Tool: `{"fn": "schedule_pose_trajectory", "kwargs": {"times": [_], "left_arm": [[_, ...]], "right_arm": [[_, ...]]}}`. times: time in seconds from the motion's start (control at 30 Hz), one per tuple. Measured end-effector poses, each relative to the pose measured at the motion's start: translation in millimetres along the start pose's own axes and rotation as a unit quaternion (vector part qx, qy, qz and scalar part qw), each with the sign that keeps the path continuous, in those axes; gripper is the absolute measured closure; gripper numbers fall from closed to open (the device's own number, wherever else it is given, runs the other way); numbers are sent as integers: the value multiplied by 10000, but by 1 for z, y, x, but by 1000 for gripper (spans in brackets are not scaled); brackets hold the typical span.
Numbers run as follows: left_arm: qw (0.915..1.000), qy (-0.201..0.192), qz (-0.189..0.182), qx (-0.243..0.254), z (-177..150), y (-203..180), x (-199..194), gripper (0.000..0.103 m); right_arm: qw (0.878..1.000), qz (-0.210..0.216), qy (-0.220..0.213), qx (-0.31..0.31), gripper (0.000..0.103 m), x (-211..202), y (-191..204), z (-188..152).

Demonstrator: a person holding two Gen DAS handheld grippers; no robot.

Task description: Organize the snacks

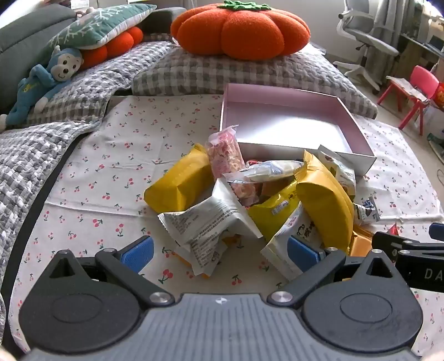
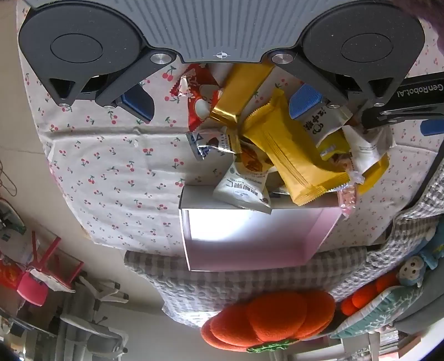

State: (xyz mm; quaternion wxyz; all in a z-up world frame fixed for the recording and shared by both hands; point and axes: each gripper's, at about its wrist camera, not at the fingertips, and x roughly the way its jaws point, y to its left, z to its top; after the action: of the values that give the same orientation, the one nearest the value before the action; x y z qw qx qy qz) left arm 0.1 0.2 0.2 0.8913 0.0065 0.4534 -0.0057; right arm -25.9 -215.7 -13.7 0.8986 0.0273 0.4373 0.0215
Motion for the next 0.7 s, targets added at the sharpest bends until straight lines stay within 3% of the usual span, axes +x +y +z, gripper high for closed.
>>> {"fn": "schedule_pose_trajectory", "kwargs": {"times": [0.7], "left_arm": [[10000,-45,35,18,1,-1,-3,0]], "right_arm": [[10000,-15,81,34,0,-1,-1,0]]}}
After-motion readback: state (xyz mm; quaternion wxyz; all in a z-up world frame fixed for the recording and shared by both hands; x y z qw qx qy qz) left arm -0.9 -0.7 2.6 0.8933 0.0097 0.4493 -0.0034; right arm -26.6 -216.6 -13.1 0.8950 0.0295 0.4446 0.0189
